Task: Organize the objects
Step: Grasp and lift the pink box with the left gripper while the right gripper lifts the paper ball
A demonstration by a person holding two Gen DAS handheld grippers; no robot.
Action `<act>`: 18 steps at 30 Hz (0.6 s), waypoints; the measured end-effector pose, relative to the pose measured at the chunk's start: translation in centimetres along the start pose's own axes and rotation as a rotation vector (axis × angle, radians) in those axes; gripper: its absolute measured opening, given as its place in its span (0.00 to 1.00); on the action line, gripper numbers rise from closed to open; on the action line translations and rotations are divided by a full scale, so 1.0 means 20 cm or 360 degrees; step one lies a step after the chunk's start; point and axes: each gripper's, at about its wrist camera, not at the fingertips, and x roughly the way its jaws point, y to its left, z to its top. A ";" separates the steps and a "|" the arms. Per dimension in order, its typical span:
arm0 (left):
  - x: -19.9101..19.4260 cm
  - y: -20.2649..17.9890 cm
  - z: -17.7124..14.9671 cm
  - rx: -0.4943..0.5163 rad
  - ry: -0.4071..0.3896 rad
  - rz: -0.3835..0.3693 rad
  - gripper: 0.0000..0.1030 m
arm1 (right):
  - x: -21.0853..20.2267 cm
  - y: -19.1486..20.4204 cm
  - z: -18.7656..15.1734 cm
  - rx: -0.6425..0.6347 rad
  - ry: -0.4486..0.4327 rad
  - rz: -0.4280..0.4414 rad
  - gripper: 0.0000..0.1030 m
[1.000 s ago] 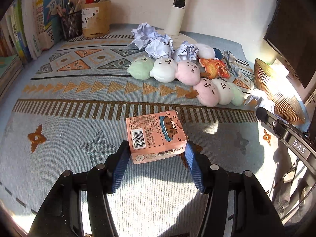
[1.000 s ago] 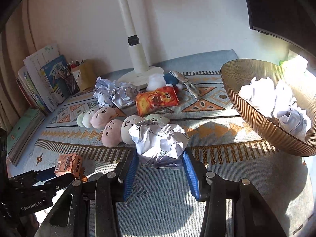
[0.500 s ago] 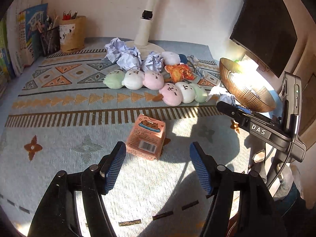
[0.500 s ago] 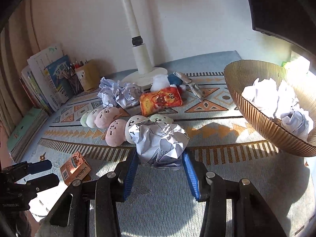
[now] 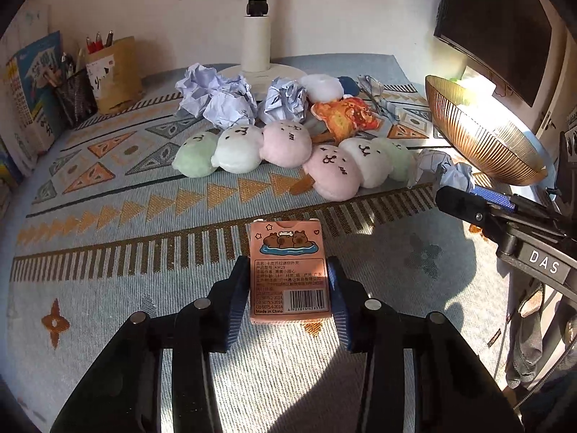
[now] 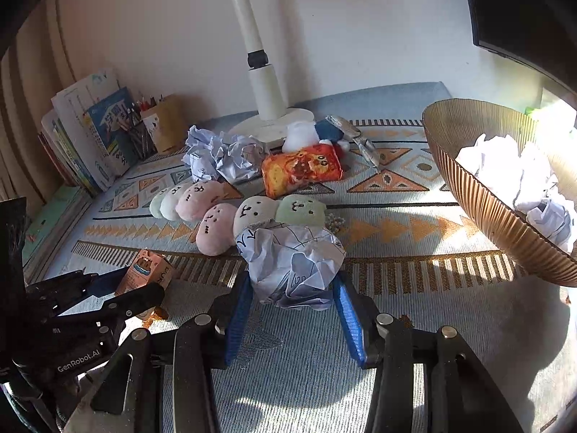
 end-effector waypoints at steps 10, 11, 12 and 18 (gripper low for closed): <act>0.02 -0.07 0.02 0.0009 -0.0095 0.0141 0.38 | 0.04 -0.04 0.01 0.0083 0.0067 -0.0025 0.84; 0.03 -0.08 0.02 0.0013 -0.0096 0.0142 0.38 | 0.05 -0.03 0.02 0.0077 0.0079 -0.0036 0.84; 0.03 -0.08 0.02 0.0015 -0.0096 0.0147 0.38 | 0.06 -0.03 0.02 0.0069 0.0082 -0.0051 0.84; 0.03 -0.08 0.02 0.0004 -0.0100 0.0146 0.38 | 0.05 0.01 0.03 -0.0001 0.0029 -0.0151 0.46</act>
